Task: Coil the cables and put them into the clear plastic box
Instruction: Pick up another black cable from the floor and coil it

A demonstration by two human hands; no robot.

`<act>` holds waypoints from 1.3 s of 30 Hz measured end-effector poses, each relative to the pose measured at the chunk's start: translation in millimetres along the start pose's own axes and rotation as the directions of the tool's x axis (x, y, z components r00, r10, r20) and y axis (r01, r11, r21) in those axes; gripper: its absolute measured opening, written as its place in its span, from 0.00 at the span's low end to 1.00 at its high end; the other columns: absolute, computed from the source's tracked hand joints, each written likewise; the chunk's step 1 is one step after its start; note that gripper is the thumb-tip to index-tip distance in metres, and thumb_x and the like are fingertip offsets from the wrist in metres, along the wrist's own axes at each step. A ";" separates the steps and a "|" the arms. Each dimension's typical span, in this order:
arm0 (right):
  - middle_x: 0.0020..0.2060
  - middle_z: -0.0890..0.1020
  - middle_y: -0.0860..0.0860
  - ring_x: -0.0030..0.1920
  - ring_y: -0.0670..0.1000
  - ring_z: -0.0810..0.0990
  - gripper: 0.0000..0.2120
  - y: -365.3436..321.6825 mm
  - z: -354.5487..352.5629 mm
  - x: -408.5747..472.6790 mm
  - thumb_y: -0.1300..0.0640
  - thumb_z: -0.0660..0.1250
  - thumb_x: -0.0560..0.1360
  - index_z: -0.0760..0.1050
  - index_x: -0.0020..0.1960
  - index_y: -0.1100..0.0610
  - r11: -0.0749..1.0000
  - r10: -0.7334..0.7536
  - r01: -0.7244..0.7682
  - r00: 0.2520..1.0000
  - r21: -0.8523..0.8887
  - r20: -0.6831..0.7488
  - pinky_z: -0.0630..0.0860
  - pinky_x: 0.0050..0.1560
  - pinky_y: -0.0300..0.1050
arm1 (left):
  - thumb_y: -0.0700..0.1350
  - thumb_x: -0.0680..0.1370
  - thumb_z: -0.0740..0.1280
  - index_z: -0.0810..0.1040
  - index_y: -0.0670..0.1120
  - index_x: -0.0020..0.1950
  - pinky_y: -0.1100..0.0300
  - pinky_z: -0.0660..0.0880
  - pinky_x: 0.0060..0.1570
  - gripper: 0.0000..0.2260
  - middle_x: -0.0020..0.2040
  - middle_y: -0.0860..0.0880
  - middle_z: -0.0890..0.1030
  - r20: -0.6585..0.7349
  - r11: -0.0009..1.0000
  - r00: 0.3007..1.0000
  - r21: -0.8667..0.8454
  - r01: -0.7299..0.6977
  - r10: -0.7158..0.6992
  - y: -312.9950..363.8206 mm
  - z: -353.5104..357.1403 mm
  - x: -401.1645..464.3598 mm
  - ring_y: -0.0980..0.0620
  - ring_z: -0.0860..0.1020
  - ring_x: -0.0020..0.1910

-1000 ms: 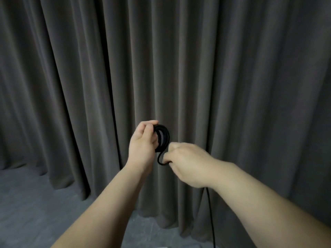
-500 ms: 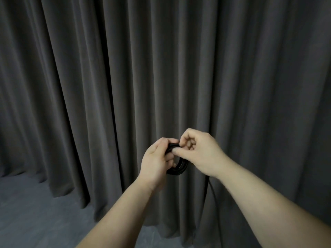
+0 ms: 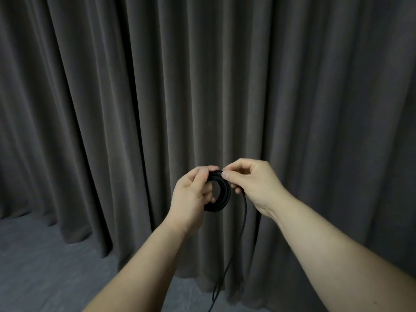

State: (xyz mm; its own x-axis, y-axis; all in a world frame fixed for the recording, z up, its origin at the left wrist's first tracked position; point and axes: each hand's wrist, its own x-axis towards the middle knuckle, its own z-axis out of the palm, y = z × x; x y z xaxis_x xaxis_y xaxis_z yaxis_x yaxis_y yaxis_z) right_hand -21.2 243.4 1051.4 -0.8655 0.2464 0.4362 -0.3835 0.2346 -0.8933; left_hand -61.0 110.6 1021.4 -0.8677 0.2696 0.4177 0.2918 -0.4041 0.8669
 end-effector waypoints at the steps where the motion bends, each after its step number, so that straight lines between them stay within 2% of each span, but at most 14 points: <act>1: 0.28 0.77 0.50 0.30 0.45 0.73 0.06 1.4 -0.3 -0.6 0.67 0.70 0.72 0.80 0.39 0.58 1.000 0.009 -0.009 1.000 0.015 0.011 0.70 0.29 0.36 | 0.45 0.83 0.58 0.80 0.43 0.49 0.62 0.65 0.30 0.12 0.26 0.50 0.63 -0.022 1.000 1.000 -0.021 -0.004 0.004 -0.5 -0.2 0.2 0.56 0.59 0.25; 4: 0.30 0.77 0.53 0.28 0.46 0.74 0.08 8.0 -3.7 -2.7 0.68 0.68 0.73 0.76 0.39 0.57 0.999 0.032 -0.032 0.999 0.030 0.002 0.70 0.28 0.36 | 0.44 0.83 0.57 0.81 0.43 0.45 0.61 0.65 0.29 0.15 0.37 0.41 0.68 -0.108 0.995 0.994 -0.101 0.002 -0.013 1.0 -2.1 3.9 0.51 0.62 0.30; 9: 0.31 0.77 0.56 0.25 0.45 0.73 0.09 25.4 -14.5 -10.9 0.68 0.68 0.73 0.73 0.39 0.57 0.997 0.056 -0.057 0.998 -0.058 -0.013 0.70 0.28 0.38 | 0.44 0.84 0.56 0.79 0.42 0.47 0.64 0.63 0.26 0.15 0.25 0.53 0.60 -0.224 0.983 0.974 -0.182 -0.022 -0.019 10.4 -8.8 12.8 0.57 0.57 0.23; 13: 0.30 0.75 0.52 0.26 0.45 0.72 0.10 42.3 -21.6 -16.9 0.69 0.68 0.72 0.74 0.39 0.55 0.989 0.065 -0.071 0.997 -0.133 -0.050 0.69 0.31 0.40 | 0.44 0.84 0.57 0.79 0.43 0.45 0.61 0.62 0.30 0.14 0.28 0.50 0.62 -0.403 0.974 0.915 -0.217 -0.062 -0.032 15.5 -22.8 23.6 0.57 0.59 0.24; 15: 0.32 0.77 0.49 0.28 0.42 0.71 0.12 45.4 -22.9 -17.2 0.68 0.68 0.72 0.75 0.39 0.52 0.963 0.017 -0.036 0.997 -0.268 -0.073 0.69 0.34 0.37 | 0.44 0.83 0.58 0.79 0.44 0.44 0.62 0.63 0.30 0.13 0.28 0.50 0.63 -0.459 0.977 0.888 -0.199 -0.076 -0.024 16.8 -28.0 26.1 0.57 0.61 0.24; 17: 0.36 0.78 0.46 0.33 0.41 0.74 0.11 40.0 -19.6 -17.9 0.66 0.68 0.72 0.77 0.40 0.49 0.876 -0.062 0.054 0.998 -0.480 -0.001 0.69 0.39 0.32 | 0.44 0.83 0.58 0.79 0.45 0.44 0.63 0.64 0.30 0.12 0.26 0.52 0.63 -0.477 0.982 0.879 -0.173 -0.080 -0.012 17.9 -28.4 25.8 0.57 0.61 0.24; 19: 0.41 0.77 0.45 0.41 0.44 0.75 0.10 29.7 -13.4 -19.3 0.65 0.65 0.73 0.80 0.46 0.51 0.702 -0.125 0.212 0.976 -0.680 0.176 0.68 0.45 0.31 | 0.43 0.83 0.58 0.79 0.45 0.46 0.64 0.63 0.30 0.12 0.25 0.54 0.63 -0.453 0.989 0.891 -0.121 -0.089 0.024 19.1 -24.9 23.3 0.57 0.61 0.24; 21: 0.46 0.75 0.47 0.47 0.47 0.76 0.11 17.5 -5.5 -20.8 0.63 0.63 0.76 0.81 0.52 0.54 0.562 -0.132 0.362 0.927 -0.744 0.351 0.70 0.52 0.36 | 0.43 0.83 0.57 0.79 0.46 0.48 0.64 0.62 0.30 0.11 0.24 0.56 0.63 -0.398 0.994 0.912 -0.011 -0.111 0.097 18.8 -20.4 20.5 0.59 0.62 0.25; 23: 0.47 0.74 0.47 0.50 0.50 0.77 0.10 3.7 2.4 -20.9 0.60 0.63 0.77 0.82 0.54 0.52 0.518 -0.125 0.445 0.884 -0.731 0.450 0.73 0.55 0.42 | 0.44 0.84 0.56 0.78 0.47 0.49 0.63 0.62 0.30 0.11 0.25 0.56 0.64 -0.324 0.987 0.934 0.088 -0.131 0.153 17.6 -15.0 16.8 0.59 0.62 0.25; 26: 0.45 0.75 0.47 0.48 0.48 0.77 0.09 -13.2 9.7 -17.6 0.59 0.67 0.76 0.83 0.53 0.51 0.562 -0.198 0.497 0.857 -0.661 0.476 0.71 0.55 0.39 | 0.44 0.84 0.56 0.78 0.46 0.49 0.63 0.61 0.29 0.11 0.26 0.55 0.64 -0.225 0.989 0.965 0.095 -0.117 0.136 16.0 -7.1 10.5 0.59 0.62 0.26; 30: 0.37 0.77 0.42 0.38 0.40 0.77 0.07 -20.8 14.7 -18.3 0.62 0.72 0.71 0.81 0.42 0.51 0.773 -0.267 0.400 0.909 -0.492 0.319 0.71 0.43 0.31 | 0.44 0.84 0.57 0.79 0.46 0.49 0.60 0.73 0.32 0.12 0.36 0.42 0.75 -0.115 0.999 0.993 0.034 -0.036 0.040 16.0 -0.3 1.5 0.49 0.75 0.35; 32: 0.31 0.77 0.39 0.34 0.38 0.76 0.12 -17.7 16.8 -19.4 0.63 0.75 0.68 0.74 0.37 0.48 0.857 -0.257 0.328 0.941 -0.396 0.222 0.69 0.38 0.29 | 0.43 0.84 0.56 0.79 0.44 0.50 0.60 0.74 0.33 0.12 0.39 0.43 0.81 -0.067 1.000 0.998 0.006 -0.001 0.001 14.5 2.7 -0.5 0.49 0.79 0.37; 36: 0.25 0.74 0.39 0.28 0.40 0.71 0.16 -11.0 14.8 -14.6 0.56 0.79 0.62 0.70 0.33 0.50 0.888 -0.245 0.249 0.968 -0.388 0.060 0.67 0.32 0.31 | 0.43 0.84 0.55 0.79 0.42 0.49 0.64 0.69 0.30 0.14 0.40 0.44 0.81 -0.031 0.999 0.999 0.008 0.032 -0.032 11.3 8.7 -2.9 0.52 0.75 0.34; 39: 0.26 0.74 0.43 0.30 0.42 0.71 0.12 -11.0 9.2 -10.3 0.59 0.77 0.66 0.74 0.33 0.49 0.906 -0.173 0.216 0.974 -0.364 0.149 0.70 0.35 0.37 | 0.42 0.83 0.56 0.79 0.42 0.49 0.66 0.73 0.32 0.13 0.40 0.46 0.82 -0.066 0.999 0.997 -0.004 0.044 -0.044 12.0 8.2 -2.3 0.54 0.79 0.37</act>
State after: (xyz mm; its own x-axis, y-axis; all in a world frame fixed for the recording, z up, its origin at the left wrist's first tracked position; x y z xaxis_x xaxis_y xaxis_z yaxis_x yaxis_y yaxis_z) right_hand -11.1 229.6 1055.8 -0.8246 0.0588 0.5627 -0.4176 0.6078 -0.6754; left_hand -52.2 112.2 1033.0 -0.9045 0.2288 0.3598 0.2515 -0.3953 0.8835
